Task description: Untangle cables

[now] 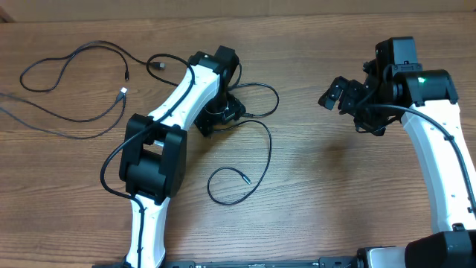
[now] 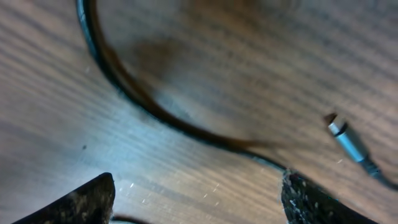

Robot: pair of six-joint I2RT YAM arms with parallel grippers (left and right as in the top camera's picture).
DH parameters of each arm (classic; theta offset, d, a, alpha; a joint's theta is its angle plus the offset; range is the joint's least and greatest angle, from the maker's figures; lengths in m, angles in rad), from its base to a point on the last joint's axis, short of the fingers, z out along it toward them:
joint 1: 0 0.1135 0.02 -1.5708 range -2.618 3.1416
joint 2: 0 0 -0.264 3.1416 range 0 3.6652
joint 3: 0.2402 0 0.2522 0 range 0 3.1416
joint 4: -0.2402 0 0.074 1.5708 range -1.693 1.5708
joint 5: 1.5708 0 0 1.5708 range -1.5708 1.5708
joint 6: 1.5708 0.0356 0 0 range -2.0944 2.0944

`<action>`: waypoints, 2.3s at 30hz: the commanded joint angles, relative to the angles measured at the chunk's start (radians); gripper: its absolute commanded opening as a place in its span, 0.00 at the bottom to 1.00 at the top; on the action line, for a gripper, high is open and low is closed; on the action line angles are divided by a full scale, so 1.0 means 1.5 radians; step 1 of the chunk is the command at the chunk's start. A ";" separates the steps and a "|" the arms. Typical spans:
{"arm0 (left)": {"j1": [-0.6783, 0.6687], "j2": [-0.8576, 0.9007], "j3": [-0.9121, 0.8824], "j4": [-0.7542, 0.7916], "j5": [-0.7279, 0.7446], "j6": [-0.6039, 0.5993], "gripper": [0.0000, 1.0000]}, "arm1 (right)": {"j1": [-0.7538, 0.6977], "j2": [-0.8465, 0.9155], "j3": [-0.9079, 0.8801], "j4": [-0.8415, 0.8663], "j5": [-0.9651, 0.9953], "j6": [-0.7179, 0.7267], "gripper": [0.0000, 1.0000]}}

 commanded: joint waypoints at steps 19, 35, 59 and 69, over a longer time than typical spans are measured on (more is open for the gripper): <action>0.008 0.007 -0.193 0.184 -0.023 0.022 0.04 | -0.002 0.000 0.002 0.002 0.007 0.003 1.00; 0.066 -0.285 0.176 -0.033 0.073 0.250 0.04 | -0.002 0.000 0.002 0.002 0.007 0.003 1.00; 0.021 0.034 0.149 -0.046 0.006 0.154 0.62 | -0.002 0.000 0.002 0.002 0.007 0.003 1.00; 0.022 0.088 0.149 -0.005 -0.049 0.097 0.64 | -0.002 0.000 0.002 0.002 0.007 0.003 1.00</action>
